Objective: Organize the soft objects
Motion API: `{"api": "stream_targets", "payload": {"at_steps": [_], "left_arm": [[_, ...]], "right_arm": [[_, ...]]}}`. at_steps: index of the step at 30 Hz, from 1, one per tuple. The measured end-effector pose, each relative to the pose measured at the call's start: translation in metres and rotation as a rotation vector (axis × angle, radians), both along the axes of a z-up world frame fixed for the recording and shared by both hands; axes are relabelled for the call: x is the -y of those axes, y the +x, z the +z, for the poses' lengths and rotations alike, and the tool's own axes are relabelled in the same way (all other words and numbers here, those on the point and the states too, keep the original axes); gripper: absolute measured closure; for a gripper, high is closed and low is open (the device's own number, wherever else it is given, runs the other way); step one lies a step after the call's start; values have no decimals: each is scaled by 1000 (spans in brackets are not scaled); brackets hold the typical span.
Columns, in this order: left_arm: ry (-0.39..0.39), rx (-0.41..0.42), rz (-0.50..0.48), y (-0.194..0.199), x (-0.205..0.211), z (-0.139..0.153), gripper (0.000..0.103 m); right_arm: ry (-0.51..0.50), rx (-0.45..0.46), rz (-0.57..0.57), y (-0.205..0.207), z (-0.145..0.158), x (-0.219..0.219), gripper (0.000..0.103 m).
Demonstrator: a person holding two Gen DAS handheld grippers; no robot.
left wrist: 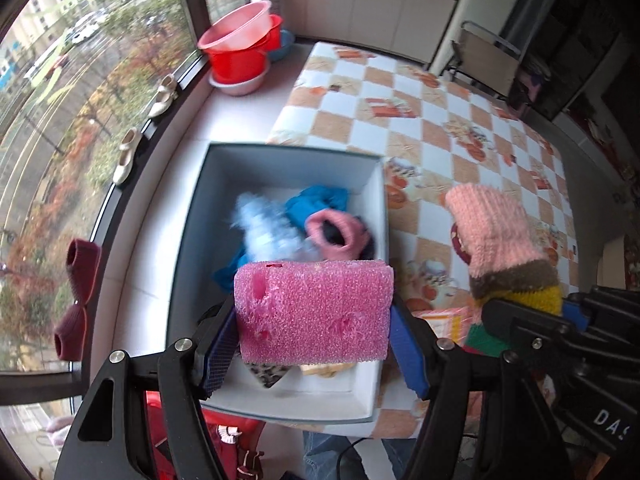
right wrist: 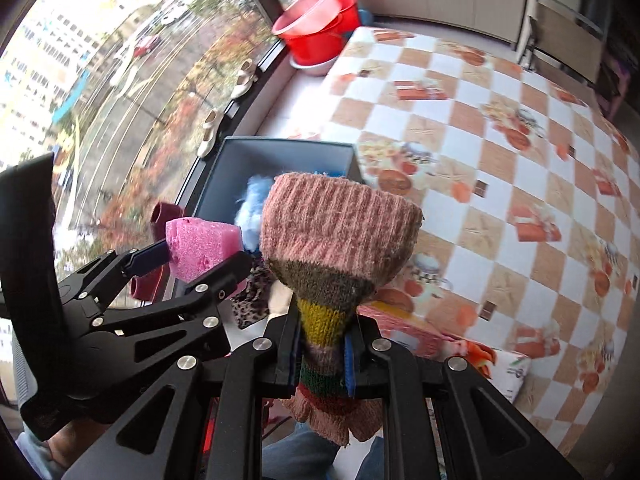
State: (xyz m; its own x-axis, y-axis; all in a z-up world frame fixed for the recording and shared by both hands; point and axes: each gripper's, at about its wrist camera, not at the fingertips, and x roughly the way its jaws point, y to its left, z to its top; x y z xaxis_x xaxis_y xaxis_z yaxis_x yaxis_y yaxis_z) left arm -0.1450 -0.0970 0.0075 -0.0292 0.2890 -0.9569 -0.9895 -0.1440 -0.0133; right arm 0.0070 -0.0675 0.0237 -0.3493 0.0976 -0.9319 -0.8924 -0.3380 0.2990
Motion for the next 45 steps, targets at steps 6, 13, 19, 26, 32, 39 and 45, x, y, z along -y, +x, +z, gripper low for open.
{"api": "stream_targets", "payload": {"at_steps": [6, 13, 19, 26, 32, 39, 45], "left_arm": [[-66, -13, 65, -33, 20, -26, 31], [-102, -2, 96, -50, 27, -42, 30], [-187, 20, 139, -61, 29, -64, 22], [-65, -52, 165, -58, 34, -73, 22], [-134, 77, 154, -59, 24, -101, 22], [-168, 23, 137, -47, 25, -121, 22], [-183, 38, 155, -48, 28, -136, 22]], "right_arm": [[-38, 15, 86, -42, -20, 5, 86], [-72, 37, 138, -77, -39, 4, 86], [-96, 60, 186, -94, -50, -1, 18], [-46, 56, 122, -73, -30, -9, 1], [-27, 77, 114, -64, -15, -4, 1], [-20, 132, 129, -69, -6, 2, 1], [-21, 158, 152, -77, -6, 2, 1]]}}
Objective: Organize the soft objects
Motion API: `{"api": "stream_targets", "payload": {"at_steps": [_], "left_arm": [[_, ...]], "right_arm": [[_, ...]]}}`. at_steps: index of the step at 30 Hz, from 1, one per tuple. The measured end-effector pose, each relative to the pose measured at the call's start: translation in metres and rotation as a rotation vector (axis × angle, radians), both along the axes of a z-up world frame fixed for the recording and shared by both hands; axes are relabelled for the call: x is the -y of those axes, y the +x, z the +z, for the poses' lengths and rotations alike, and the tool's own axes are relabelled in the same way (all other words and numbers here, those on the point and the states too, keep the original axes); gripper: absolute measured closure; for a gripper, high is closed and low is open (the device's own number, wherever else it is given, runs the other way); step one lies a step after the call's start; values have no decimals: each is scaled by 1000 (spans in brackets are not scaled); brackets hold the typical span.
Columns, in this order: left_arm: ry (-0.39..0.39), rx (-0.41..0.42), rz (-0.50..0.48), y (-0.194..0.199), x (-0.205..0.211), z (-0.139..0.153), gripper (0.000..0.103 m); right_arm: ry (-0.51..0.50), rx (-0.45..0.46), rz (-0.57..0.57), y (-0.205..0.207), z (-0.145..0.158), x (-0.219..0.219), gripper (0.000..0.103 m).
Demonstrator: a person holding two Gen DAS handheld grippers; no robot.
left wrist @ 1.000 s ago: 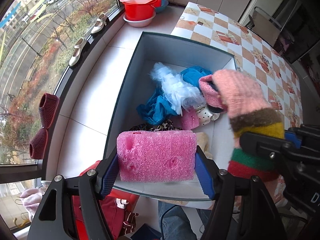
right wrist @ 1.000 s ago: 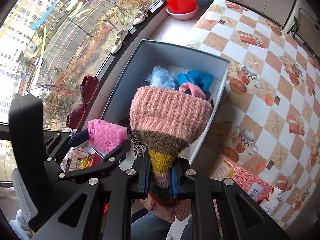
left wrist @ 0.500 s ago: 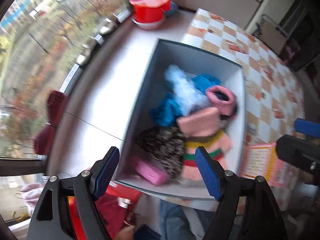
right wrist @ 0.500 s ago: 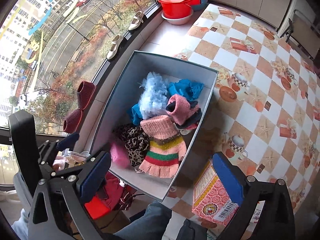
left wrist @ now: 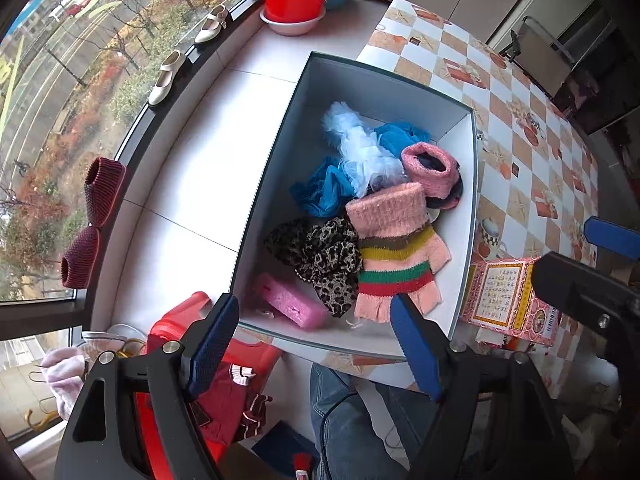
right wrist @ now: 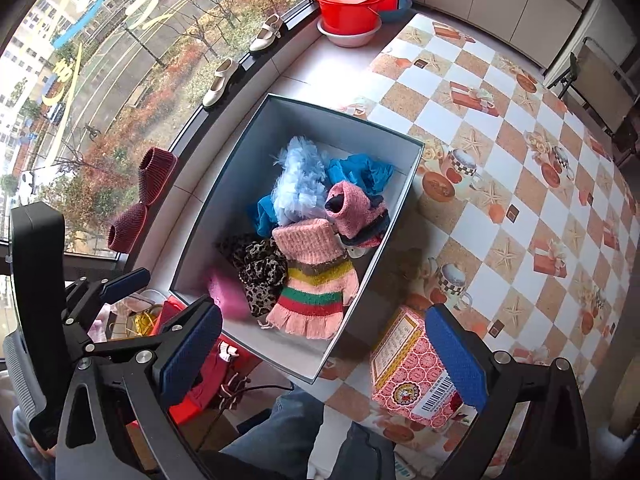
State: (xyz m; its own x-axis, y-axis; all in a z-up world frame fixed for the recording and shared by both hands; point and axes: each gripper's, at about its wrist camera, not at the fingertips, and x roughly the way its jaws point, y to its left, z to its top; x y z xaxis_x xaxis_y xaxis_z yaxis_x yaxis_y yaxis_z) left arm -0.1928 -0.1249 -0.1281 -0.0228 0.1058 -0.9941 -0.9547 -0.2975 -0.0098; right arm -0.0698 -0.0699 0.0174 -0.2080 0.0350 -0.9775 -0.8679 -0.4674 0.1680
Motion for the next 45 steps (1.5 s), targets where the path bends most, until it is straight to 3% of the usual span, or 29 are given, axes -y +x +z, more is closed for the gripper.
{"api": "stream_targets", "payload": {"at_steps": [7, 10, 12, 14, 45], "left_arm": [[-8, -9, -7, 0, 1, -7, 22], [-13, -7, -6, -1, 2, 5, 22], [-14, -4, -6, -4, 9, 31, 22], [-14, -2, -6, -4, 11, 32, 22], [-36, -13, -54, -6, 14, 24, 22]], "right_arm": [[-8, 16, 23, -7, -4, 2, 1], [-12, 21, 28, -9, -6, 3, 1], [-14, 24, 30, -10, -6, 4, 1], [-14, 26, 30, -10, -6, 5, 1], [-10, 42, 17, -13, -9, 12, 1]]}}
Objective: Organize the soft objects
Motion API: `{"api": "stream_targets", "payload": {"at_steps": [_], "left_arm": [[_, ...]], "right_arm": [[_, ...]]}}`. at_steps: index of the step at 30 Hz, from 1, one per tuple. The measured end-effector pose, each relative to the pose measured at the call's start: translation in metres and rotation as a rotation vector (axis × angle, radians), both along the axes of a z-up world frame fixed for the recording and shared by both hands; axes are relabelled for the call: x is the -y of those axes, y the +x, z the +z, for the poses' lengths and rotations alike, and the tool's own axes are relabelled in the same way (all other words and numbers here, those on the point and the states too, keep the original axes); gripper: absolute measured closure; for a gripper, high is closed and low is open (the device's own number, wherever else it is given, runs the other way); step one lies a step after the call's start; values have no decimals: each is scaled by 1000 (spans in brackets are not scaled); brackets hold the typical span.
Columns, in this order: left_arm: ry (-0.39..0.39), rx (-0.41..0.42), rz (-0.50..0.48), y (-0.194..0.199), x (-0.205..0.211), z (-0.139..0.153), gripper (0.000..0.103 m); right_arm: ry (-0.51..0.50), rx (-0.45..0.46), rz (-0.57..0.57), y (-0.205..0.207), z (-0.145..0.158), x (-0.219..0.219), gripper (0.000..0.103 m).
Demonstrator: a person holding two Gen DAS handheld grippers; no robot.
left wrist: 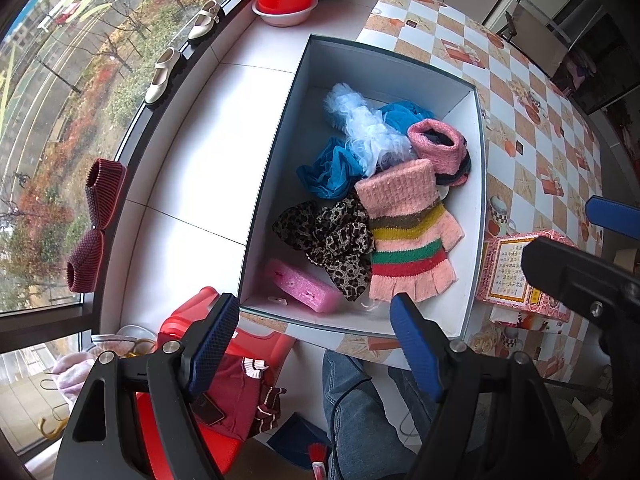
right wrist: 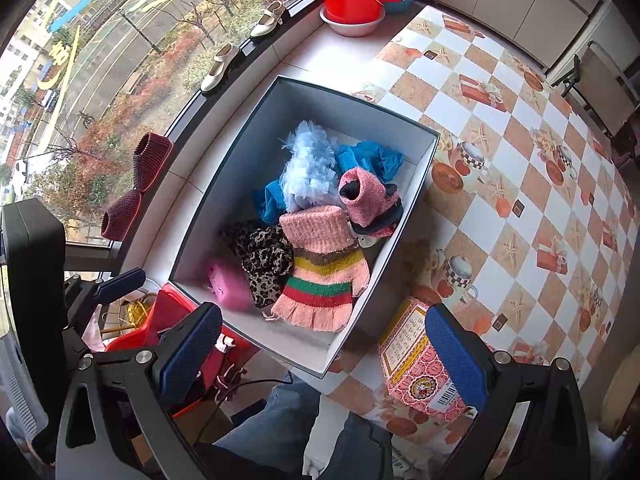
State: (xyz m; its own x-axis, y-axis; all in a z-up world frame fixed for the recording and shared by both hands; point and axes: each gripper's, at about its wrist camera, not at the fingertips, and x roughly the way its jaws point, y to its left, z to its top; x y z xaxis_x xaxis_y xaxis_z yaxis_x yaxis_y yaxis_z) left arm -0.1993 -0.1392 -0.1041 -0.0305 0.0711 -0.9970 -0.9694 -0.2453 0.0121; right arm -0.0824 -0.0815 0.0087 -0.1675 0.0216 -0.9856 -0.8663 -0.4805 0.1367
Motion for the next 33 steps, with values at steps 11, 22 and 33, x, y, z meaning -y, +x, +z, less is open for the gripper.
{"api": "stream_targets", "payload": {"at_steps": [11, 22, 33], "left_arm": [[4, 7, -5, -6, -2, -1, 22], [-9, 13, -18, -12, -5, -7, 22], [35, 155, 0, -21, -8, -9, 22]], "right_arm": [[1, 35, -13, -5, -5, -4, 1], [-1, 39, -14, -6, -6, -4, 1], [-11, 58, -25, -7, -15, -6, 1]]}}
